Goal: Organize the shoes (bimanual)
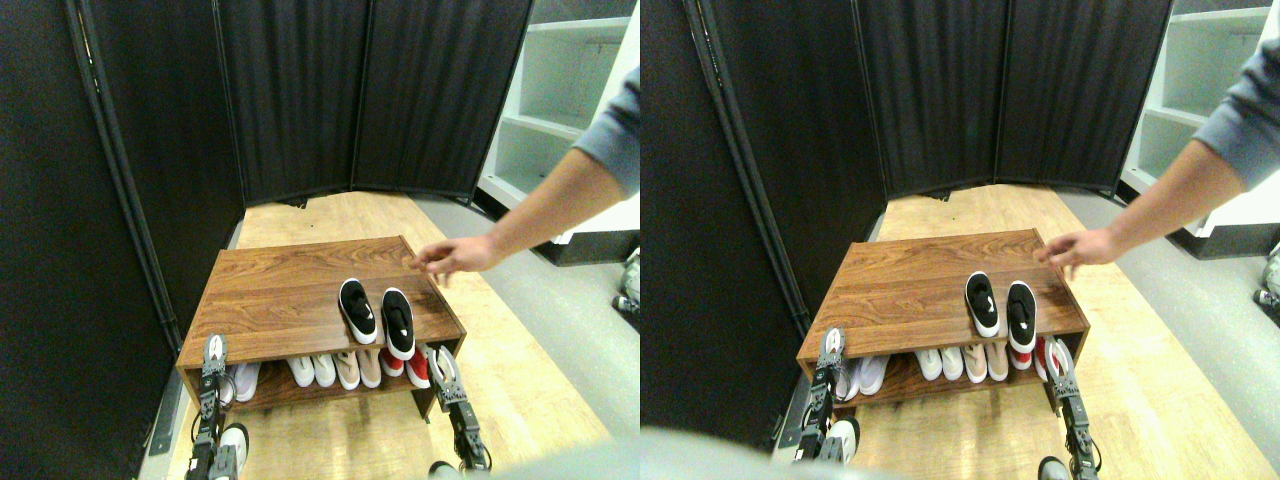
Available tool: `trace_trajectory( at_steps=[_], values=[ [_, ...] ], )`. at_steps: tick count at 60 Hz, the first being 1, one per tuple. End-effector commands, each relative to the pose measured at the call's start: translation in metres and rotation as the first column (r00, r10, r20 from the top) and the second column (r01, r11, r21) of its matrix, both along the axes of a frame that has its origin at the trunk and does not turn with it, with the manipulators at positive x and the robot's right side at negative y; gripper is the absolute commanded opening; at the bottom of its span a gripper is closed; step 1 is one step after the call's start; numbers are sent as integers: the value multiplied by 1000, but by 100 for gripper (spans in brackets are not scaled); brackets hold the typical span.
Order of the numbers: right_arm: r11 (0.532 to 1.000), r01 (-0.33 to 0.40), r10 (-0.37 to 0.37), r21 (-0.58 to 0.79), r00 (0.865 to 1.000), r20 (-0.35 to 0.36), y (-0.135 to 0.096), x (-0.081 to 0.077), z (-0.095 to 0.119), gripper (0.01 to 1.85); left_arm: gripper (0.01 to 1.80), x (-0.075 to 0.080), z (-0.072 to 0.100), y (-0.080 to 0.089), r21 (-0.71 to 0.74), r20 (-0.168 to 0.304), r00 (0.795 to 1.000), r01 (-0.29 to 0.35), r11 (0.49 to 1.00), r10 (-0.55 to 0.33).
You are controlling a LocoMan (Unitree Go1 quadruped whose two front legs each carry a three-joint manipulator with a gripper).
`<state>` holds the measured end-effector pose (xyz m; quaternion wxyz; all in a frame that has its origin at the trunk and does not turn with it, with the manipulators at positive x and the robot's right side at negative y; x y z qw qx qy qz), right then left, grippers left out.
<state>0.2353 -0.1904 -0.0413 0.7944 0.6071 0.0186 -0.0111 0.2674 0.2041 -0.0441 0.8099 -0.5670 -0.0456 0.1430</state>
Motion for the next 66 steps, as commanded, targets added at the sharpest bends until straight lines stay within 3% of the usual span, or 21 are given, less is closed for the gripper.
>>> trace_trajectory(
  at_steps=[1, 3, 11, 19, 29, 40, 43, 49, 66],
  values=[
    [996, -47, 44, 75, 999, 31, 8, -2, 21, 147, 1, 3, 4, -4, -7, 27, 1000, 11, 1000, -11],
    [993, -67, 64, 93, 997, 39, 9, -1, 20, 163, 1, 3, 4, -4, -5, 26, 1000, 10, 1000, -10],
    [985, -79, 74, 153, 996, 40, 11, 5, 12, 164, 1, 4, 4, -5, -8, 26, 999, 19, 1000, -19],
    [978, -78, 75, 195, 997, 19, 12, 13, 0, 176, 1, 4, 4, -5, -12, 26, 1000, 5, 1000, -4],
    [980, -35, 43, 194, 998, -37, 15, 27, -18, 171, 1, 3, 5, -4, -12, 25, 1000, 3, 1000, -2],
    [970, -43, 63, 241, 995, -75, 19, 45, -37, 170, 1, 2, 6, -3, -10, 35, 999, 4, 1000, -4],
    [967, -45, 67, 252, 995, -79, 21, 51, -42, 162, 1, 2, 5, -2, 6, 41, 999, 13, 1000, -13],
    [970, -52, 73, 236, 994, -82, 23, 59, -46, 153, 1, 1, 6, -1, 15, 40, 999, 8, 1000, -9],
    [978, -57, 77, 200, 993, -91, 25, 86, -46, 164, 1, -2, 6, 1, 10, 45, 999, -13, 1000, 12]
  ],
)
